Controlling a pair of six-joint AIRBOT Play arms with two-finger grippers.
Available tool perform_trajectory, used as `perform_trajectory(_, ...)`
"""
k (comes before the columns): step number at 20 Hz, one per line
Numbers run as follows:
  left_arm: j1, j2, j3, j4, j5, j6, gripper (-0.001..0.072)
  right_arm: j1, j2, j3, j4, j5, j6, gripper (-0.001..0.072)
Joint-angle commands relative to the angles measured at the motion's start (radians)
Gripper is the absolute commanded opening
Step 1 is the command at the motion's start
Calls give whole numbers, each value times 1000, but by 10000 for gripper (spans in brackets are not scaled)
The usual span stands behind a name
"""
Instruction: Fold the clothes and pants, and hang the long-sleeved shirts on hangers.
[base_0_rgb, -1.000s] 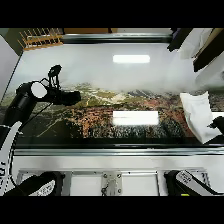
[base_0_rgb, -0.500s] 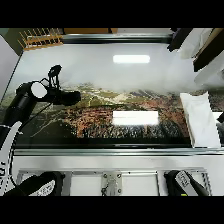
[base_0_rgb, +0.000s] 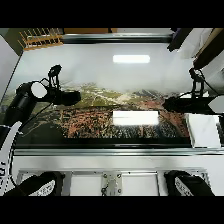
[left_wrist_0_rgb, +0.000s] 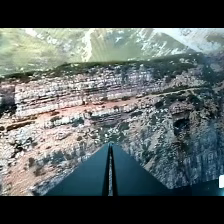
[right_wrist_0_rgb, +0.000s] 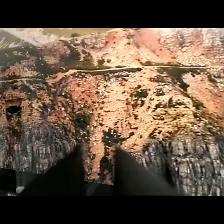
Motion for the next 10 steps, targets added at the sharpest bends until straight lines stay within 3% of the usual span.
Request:
perform_trajectory(1, 0, 1, 0, 0, 1, -1, 5, 46, 1, 1, 7, 3, 0, 184)
perform_trajectory(2, 0, 1, 0, 0, 1, -1, 5, 46, 1, 1, 7, 3, 0, 13)
perform_trajectory(10, 0, 1, 0, 0, 1, -1, 5, 46, 1, 1, 7, 3, 0, 13)
